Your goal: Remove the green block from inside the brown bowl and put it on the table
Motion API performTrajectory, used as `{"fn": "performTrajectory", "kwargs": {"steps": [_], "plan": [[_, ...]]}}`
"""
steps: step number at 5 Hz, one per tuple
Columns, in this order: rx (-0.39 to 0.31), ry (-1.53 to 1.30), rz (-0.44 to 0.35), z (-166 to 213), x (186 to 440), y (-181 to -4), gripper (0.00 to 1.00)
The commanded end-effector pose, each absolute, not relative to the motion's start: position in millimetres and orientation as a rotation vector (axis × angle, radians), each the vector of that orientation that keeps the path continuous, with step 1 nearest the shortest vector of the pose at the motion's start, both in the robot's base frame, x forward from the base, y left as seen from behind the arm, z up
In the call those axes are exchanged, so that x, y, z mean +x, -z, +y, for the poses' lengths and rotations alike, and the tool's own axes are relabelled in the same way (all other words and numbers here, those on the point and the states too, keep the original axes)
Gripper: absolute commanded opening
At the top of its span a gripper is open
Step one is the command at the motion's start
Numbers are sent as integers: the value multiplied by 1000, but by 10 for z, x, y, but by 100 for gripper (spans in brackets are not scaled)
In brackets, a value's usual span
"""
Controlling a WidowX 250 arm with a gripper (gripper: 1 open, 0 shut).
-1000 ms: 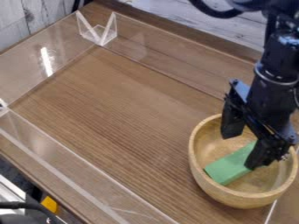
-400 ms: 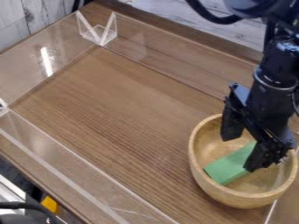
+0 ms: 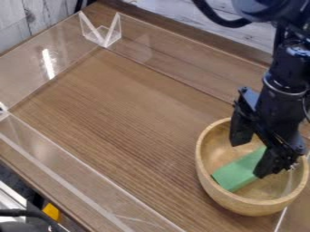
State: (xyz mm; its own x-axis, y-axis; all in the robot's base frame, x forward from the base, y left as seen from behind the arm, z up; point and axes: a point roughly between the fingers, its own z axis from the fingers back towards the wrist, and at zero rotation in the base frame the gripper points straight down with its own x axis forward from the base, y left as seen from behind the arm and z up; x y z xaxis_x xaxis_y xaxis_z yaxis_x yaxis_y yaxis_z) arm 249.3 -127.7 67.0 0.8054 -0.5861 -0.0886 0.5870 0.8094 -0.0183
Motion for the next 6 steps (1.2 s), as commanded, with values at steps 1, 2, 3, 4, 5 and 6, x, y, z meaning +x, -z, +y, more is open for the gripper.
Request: {"fn": "performTrajectory", "kwargs": {"steps": [1,2,3,4,5,6], "plan": [[10,630,64,-1281,2525,-709,100],[10,626,56,-1270,2539,-701,100],[5,631,55,-1238,2548,-635,100],[3,634,54,-1213,2553,-577,100],[2,636,55,-1193,2556,-526,100],[2,635,55,-1178,2563,-486,0]]}}
